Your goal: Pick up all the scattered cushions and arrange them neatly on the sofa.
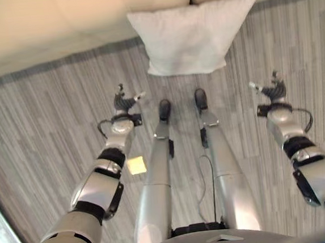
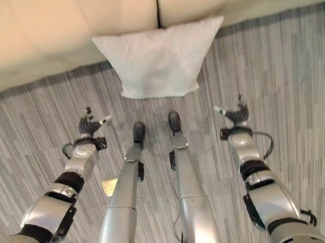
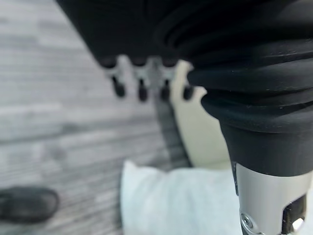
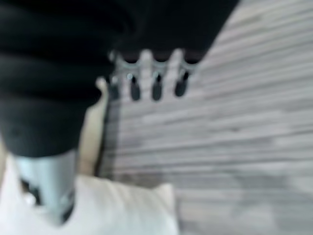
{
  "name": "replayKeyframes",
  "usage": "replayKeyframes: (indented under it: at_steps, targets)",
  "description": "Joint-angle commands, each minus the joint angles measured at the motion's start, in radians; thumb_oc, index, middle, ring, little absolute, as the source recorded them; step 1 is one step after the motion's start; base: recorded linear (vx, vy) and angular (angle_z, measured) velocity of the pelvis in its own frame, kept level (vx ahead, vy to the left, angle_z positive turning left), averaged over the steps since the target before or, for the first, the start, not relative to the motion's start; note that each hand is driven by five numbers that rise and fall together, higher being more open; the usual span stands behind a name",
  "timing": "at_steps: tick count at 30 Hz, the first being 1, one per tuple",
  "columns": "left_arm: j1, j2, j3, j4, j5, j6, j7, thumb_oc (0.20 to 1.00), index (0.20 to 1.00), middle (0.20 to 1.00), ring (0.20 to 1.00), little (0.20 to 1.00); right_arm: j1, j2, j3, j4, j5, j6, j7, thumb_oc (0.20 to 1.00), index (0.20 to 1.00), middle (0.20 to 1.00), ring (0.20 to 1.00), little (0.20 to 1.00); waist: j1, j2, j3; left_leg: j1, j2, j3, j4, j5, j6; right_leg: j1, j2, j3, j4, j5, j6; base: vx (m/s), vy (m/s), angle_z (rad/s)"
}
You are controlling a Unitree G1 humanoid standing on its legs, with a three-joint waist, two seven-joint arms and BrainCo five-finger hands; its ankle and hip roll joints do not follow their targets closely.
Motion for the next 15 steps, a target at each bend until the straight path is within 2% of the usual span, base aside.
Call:
replayKeyframes:
  at_steps: [1, 4, 8, 15]
  targets:
    - [0.064, 0.008, 0.039, -0.013, -0.074, -0.056, 0.033, 1.0, 1.0, 1.0, 1.0, 1.0, 0.11, -0.027, 0.03, -0.03, 0.034, -0.049, -0.048, 1.0, 1.0, 1.0, 1.0, 1.0, -0.013, 0.029, -0.112, 0.012, -0.001, -0.032, -0.021, -0.029, -0.03, 0.018, -0.039, 0.022, -0.004, -0.033, 0.058, 0.0, 0.0, 0.0]
    - [-0.014, 0.033, 0.025, -0.023, -0.087, -0.061, 0.034, 1.0, 1.0, 1.0, 1.0, 1.0, 0.032, -0.059, 0.058, -0.03, 0.037, -0.057, -0.048, 1.0, 1.0, 1.0, 1.0, 1.0, -0.017, 0.032, -0.111, -0.078, -0.002, -0.028, 0.025, -0.038, -0.03, -0.072, -0.033, 0.027, 0.045, -0.044, 0.058, 0.03, -0.012, 0.06]
    - [-0.203, 0.109, -0.028, -0.011, -0.103, -0.06, 0.035, 1.0, 1.0, 1.0, 1.0, 1.0, -0.152, -0.115, 0.152, -0.006, 0.037, -0.061, -0.041, 1.0, 1.0, 1.0, 1.0, 1.0, -0.031, 0.029, -0.113, -0.255, -0.007, -0.021, 0.085, -0.047, -0.03, -0.24, -0.024, 0.032, 0.102, -0.049, 0.063, 0.05, -0.01, 0.01]
    - [-0.335, 0.144, -0.084, -0.006, -0.113, -0.065, 0.035, 1.0, 1.0, 1.0, 1.0, 1.0, -0.288, -0.143, 0.232, 0.057, 0.047, -0.051, -0.034, 1.0, 1.0, 1.0, 1.0, 1.0, -0.031, 0.04, -0.108, -0.375, -0.013, -0.009, 0.119, -0.048, -0.024, -0.355, -0.018, 0.042, 0.131, -0.05, 0.065, 0.01, 0.002, 0.0]
